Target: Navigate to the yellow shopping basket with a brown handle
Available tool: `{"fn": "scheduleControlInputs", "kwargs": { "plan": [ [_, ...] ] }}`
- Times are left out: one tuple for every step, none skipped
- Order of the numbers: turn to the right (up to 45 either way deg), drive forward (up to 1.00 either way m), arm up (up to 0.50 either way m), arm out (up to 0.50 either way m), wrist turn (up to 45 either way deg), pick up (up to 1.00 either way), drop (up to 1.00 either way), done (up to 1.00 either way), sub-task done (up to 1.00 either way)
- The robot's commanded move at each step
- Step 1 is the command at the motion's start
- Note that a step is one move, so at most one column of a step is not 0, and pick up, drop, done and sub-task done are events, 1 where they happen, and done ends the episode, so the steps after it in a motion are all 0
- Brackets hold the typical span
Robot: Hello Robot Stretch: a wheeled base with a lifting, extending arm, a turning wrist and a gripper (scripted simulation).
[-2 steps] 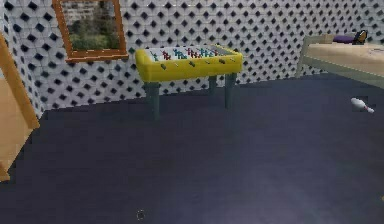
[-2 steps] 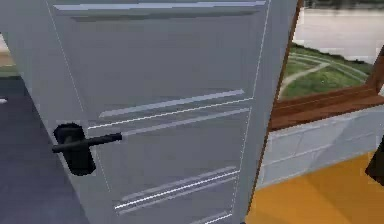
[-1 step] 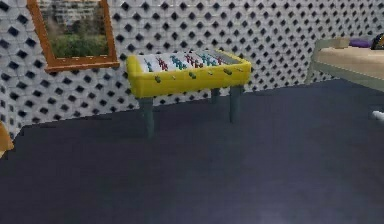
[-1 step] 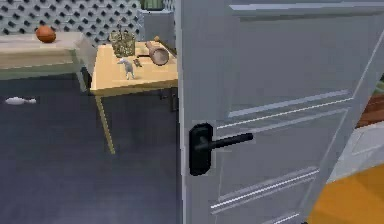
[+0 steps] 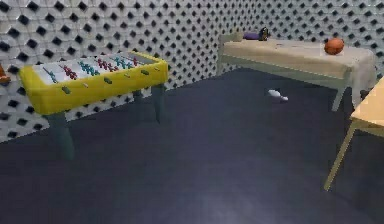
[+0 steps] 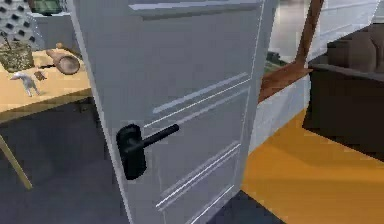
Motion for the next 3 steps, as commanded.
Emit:
{"fn": "scheduleControlInputs", "kwargs": {
  "plan": [
    [0.0, 0.4, 0.0, 0.0, 0.0, 0.0, 0.0, 0.0, 0.0],
    [27.0, 0.0, 0.0, 0.0, 0.0, 0.0, 0.0, 0.0, 0.0],
    [0.0, 1.0, 0.0, 0.0, 0.0, 0.0, 0.0, 0.0, 0.0]
  ]
}}
